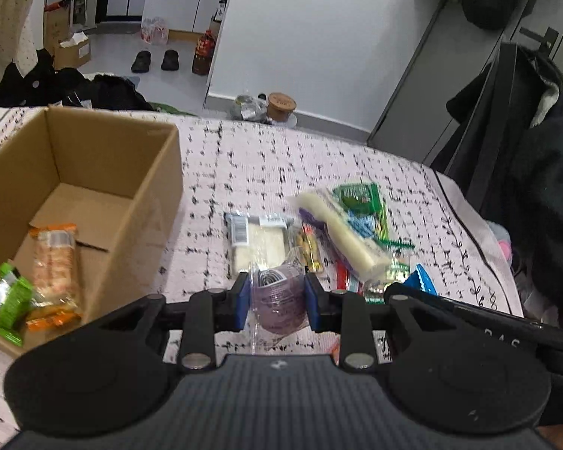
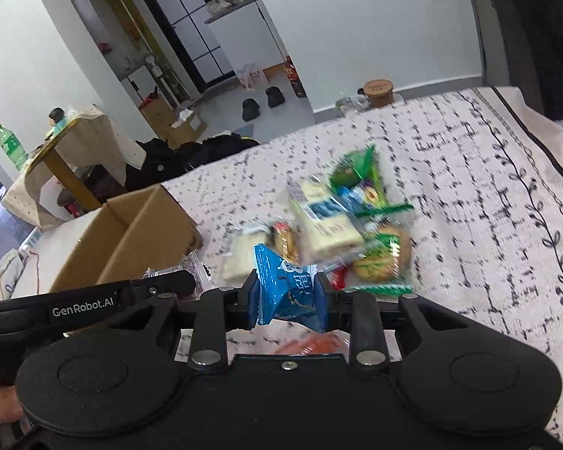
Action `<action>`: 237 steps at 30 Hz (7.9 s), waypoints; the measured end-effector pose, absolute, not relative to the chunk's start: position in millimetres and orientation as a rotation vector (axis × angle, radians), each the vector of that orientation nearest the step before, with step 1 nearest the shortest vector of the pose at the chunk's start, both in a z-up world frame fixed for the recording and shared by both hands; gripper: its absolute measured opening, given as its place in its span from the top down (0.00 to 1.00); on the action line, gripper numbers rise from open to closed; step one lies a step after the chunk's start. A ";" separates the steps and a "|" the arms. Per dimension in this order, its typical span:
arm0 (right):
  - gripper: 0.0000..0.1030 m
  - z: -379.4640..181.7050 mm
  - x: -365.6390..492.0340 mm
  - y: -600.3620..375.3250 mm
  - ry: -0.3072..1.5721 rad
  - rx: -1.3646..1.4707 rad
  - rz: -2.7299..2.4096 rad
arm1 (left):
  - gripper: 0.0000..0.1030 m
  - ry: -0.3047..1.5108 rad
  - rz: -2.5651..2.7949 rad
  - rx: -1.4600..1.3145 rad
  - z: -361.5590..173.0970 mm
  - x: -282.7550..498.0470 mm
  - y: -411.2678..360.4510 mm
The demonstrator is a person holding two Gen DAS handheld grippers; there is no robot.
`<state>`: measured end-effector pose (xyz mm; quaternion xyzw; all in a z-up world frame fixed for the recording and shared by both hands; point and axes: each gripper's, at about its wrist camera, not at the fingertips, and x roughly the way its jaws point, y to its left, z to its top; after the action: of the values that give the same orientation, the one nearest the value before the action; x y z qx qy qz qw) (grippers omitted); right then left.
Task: Organize snacks
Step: 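Carry the purple and blue packets into the box and open both tools, then withdraw both tools from the box toward the remaining snacks, then grasp the orange sausage packet with the right tool while the left tool reaches the white packet, then close the left tool on the white rectangular packet while the right tool holds the sausage packet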
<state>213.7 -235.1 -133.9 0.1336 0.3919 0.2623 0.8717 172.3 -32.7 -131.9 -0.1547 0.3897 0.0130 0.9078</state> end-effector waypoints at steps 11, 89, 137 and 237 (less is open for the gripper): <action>0.72 -106.7 218.9 -203.8 0.761 0.258 0.610 | 0.72 0.753 0.038 -0.324 -104.0 166.9 -6.8; 0.00 -72.7 207.3 -160.4 0.685 0.189 0.704 | 0.00 0.736 0.340 -0.341 -76.7 130.3 79.3; 0.11 -145.3 196.4 -249.8 0.870 0.200 0.560 | 0.28 0.836 0.055 -0.301 -117.9 146.7 -27.2; 0.82 -169.0 216.1 -277.0 0.942 0.097 0.288 | 0.56 0.919 0.092 -0.187 -194.1 241.9 -42.3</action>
<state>216.1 -277.0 -169.0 0.0465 0.4518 0.1381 0.8801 241.9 -42.3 -194.1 -0.0899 0.4429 0.0442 0.8910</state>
